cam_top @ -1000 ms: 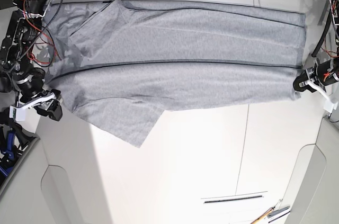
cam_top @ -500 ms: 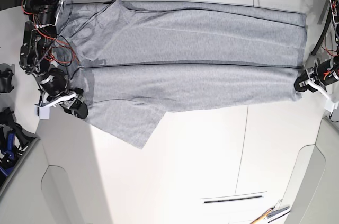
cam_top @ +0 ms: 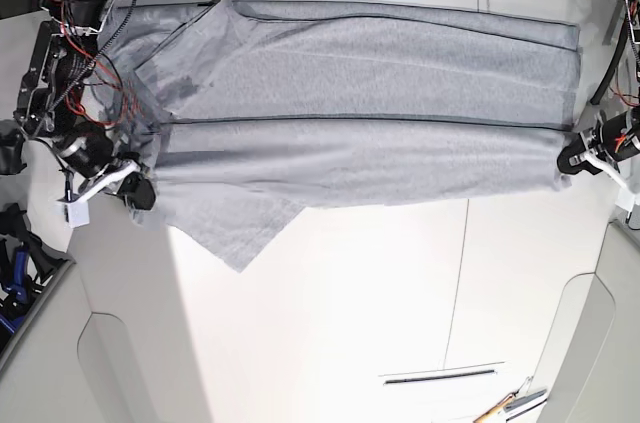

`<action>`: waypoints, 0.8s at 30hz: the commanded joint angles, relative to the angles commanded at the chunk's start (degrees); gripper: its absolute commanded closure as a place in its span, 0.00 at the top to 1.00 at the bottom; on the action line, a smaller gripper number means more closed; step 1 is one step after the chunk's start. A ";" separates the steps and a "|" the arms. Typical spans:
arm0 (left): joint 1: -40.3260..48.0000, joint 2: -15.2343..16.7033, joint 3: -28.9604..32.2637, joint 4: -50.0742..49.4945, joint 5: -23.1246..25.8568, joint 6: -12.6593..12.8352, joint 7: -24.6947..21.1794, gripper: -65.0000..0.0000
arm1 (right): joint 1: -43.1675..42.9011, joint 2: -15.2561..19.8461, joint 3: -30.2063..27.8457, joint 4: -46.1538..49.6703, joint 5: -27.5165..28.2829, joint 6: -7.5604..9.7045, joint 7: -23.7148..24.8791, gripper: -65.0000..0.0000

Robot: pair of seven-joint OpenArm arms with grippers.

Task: Fold the T-shirt properly
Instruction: 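Fold the shirt lengthwise over itself with both grippers, then release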

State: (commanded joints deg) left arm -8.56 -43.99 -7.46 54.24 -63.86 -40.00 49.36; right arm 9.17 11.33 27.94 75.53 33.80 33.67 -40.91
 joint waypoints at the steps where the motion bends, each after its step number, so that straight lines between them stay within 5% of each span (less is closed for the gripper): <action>1: 0.02 -0.22 0.00 0.42 -0.26 0.00 0.96 0.00 | -1.20 0.74 0.02 1.79 0.98 -0.04 -0.28 0.00; 5: 0.68 -0.28 0.00 3.04 -4.42 0.00 8.48 0.00 | -6.34 3.93 0.11 6.03 3.17 -0.02 -0.22 0.00; 11: 5.81 -1.07 0.00 9.40 -5.35 0.00 8.72 0.00 | -11.06 4.98 0.55 6.51 5.05 -0.48 0.11 0.01; 13: 6.86 -0.94 0.00 11.15 -5.38 0.00 8.07 0.00 | -11.08 5.01 0.55 6.23 5.03 -0.48 0.44 0.37; 15: 6.97 -0.94 0.00 12.09 -5.40 0.00 7.41 0.00 | -10.67 5.01 0.57 6.23 5.25 -0.50 0.83 0.55; 20: 6.99 -0.94 0.00 12.46 -4.07 0.00 7.43 0.00 | -9.92 4.83 0.55 6.23 5.81 -0.96 9.97 0.55; 24: 6.99 -0.94 0.00 12.46 -4.07 0.00 7.43 0.00 | -5.35 4.17 0.55 5.90 0.07 -2.84 10.34 0.55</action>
State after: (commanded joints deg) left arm -1.56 -44.93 -7.46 66.70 -67.92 -40.00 56.80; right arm 3.81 15.51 28.49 81.43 33.87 30.83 -30.57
